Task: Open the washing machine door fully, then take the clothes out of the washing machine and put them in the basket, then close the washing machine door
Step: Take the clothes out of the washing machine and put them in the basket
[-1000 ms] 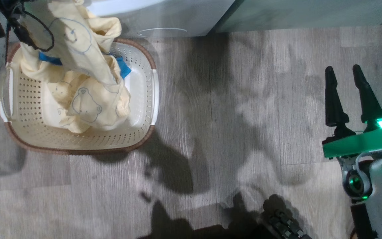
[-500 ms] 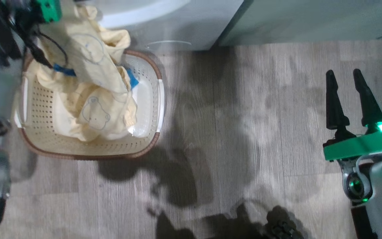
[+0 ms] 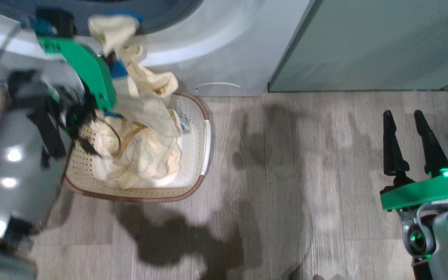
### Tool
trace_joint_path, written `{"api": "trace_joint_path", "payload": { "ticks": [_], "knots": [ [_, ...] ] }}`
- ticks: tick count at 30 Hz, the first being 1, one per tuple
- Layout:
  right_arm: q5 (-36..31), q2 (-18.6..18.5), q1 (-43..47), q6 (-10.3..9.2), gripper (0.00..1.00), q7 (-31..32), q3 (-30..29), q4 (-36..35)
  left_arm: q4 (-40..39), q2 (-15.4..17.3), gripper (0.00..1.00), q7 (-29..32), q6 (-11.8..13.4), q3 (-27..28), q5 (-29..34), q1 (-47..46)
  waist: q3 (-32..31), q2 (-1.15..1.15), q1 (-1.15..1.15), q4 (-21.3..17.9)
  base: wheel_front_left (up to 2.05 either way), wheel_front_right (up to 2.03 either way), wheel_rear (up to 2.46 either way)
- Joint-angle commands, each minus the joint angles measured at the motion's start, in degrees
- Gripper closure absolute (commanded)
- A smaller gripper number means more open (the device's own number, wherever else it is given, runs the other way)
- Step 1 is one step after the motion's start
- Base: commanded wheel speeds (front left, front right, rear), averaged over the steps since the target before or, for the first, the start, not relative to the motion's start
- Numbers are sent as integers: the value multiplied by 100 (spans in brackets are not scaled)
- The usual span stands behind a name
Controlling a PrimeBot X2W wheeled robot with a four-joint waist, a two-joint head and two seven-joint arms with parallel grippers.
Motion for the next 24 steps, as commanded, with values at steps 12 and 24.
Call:
{"api": "trace_joint_path", "payload": {
  "ticks": [12, 24],
  "knots": [
    [-268, -5, 141, 1, 0, -55, 21, -188, -1223, 105, 100, -149, 623, 176, -193, 1750, -202, 0, 1, 60, 0, 0, 0],
    [-344, -5, -5, 1, 0, -55, -14, -301, 558, -10, 100, -1064, 729, 101, 105, 1188, 327, 0, 1, -144, 0, 0, 0]
  ]
}}
